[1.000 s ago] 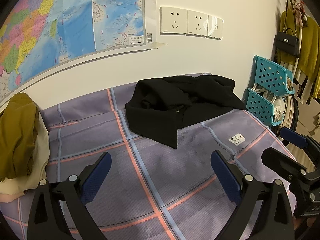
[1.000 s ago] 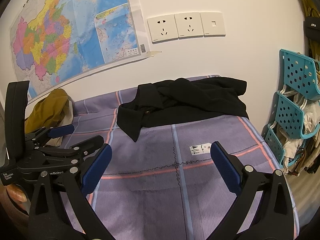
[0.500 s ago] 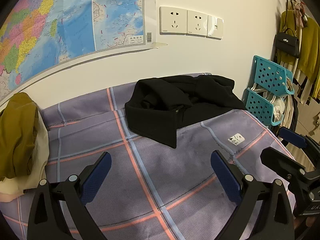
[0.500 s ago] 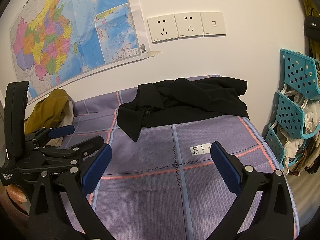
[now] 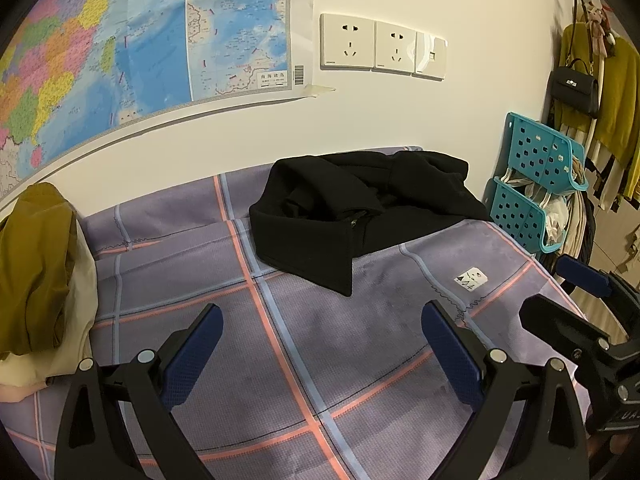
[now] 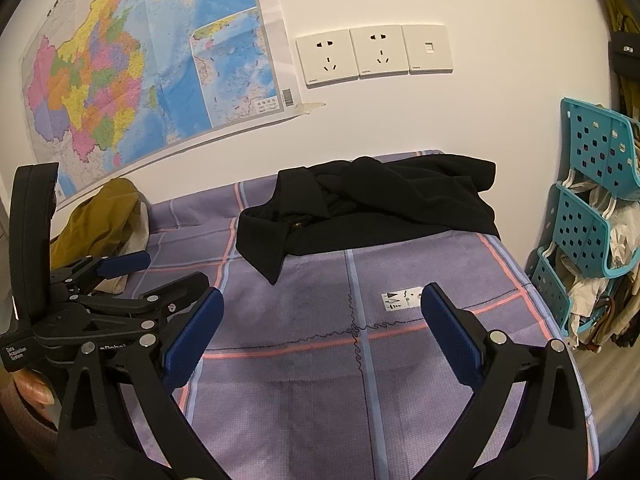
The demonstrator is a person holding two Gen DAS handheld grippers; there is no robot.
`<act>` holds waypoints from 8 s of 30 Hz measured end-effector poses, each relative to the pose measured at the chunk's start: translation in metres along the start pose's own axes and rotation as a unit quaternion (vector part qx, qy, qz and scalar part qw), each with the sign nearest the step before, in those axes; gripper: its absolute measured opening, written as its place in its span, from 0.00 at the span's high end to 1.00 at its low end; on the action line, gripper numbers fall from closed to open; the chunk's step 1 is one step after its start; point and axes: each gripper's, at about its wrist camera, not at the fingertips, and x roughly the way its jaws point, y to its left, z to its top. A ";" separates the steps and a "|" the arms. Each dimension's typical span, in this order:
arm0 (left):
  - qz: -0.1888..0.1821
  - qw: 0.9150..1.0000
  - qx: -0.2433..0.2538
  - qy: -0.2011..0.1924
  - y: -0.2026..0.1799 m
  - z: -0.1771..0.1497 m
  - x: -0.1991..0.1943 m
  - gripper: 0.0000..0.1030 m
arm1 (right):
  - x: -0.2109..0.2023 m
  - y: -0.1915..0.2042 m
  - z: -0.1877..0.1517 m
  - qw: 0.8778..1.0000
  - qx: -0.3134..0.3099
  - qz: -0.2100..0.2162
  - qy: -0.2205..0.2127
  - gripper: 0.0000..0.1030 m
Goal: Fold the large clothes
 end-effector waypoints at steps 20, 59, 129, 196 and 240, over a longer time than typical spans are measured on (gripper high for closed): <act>-0.001 1.000 -0.002 0.002 0.001 0.001 0.000 0.07 | 0.001 0.000 0.002 1.000 0.001 0.001 0.001 0.05; 0.030 0.999 -0.017 0.033 0.021 0.020 0.045 0.07 | 0.053 -0.017 0.044 0.997 -0.071 -0.010 0.030 0.05; -0.241 0.944 0.223 -0.037 -0.006 0.057 0.134 0.07 | 0.042 -0.124 0.212 0.991 -0.111 0.061 -0.033 0.95; 0.158 0.987 -0.023 0.026 0.181 0.043 0.086 0.96 | 0.182 -0.001 0.164 0.971 -0.116 0.172 0.120 0.96; 0.054 0.998 -0.003 0.018 0.309 0.132 0.238 0.99 | 0.259 0.000 0.152 0.977 -0.077 0.169 0.103 0.96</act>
